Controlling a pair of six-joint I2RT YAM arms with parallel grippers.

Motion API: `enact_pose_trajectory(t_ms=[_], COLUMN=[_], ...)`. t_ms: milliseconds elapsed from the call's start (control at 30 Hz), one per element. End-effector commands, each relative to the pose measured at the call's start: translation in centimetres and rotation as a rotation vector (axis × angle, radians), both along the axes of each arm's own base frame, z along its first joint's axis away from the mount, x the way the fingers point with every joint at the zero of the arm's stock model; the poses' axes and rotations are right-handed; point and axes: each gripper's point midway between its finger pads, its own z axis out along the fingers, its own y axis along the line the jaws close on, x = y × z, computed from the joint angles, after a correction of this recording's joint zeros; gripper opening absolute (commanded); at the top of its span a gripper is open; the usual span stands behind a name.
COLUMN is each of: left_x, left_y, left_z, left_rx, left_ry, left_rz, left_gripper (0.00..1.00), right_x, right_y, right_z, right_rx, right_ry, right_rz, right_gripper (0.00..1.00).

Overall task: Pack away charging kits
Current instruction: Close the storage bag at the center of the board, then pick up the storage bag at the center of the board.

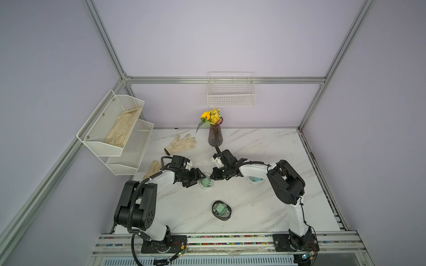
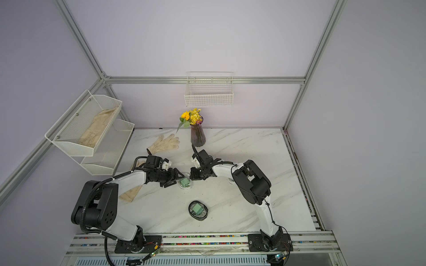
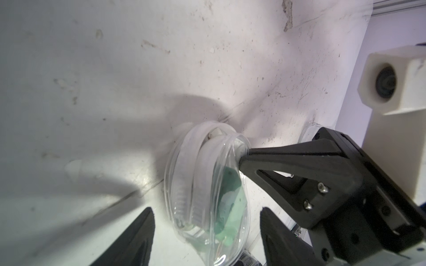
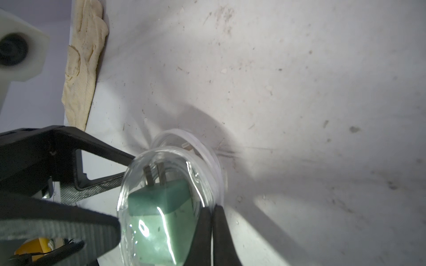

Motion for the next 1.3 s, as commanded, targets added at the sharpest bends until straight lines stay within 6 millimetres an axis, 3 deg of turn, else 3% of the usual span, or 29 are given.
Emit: enact_pose_trajectory(t_ms=[0, 367, 800, 1100, 1233, 1267], left_x=[-1.0, -1.9, -1.4, -1.6, -0.8, -0.7], left_y=[-0.9, -2.7, -2.7, -2.4, -2.4, -2.4], left_z=[-0.8, -2.0, -4.4, -4.9, -3.7, -3.3], left_rx=[-0.052, -0.172, -0.156, -0.145, -0.183, -0.193], left_ry=[0.024, 0.078, 0.133, 0.132, 0.081, 0.070], left_rz=[-0.018, -0.002, 0.023, 0.043, 0.078, 0.088], left_gripper=[0.72, 0.68, 0.57, 0.30, 0.23, 0.23], right_x=[0.0, 0.1, 0.5, 0.8, 1.5, 1.6], right_y=[-1.3, -0.9, -0.5, -0.3, -0.4, -0.6], right_z=[-2.0, -2.6, -1.2, 0.1, 2.5, 3.4], right_rx=[-0.062, -0.035, -0.011, 0.005, 0.012, 0.011], right_ry=[-0.008, -0.004, -0.038, -0.059, -0.105, -0.123], right_rz=[-0.012, -0.010, -0.007, -0.007, -0.027, -0.040], right_gripper=[0.00, 0.00, 0.00, 0.00, 0.01, 0.09])
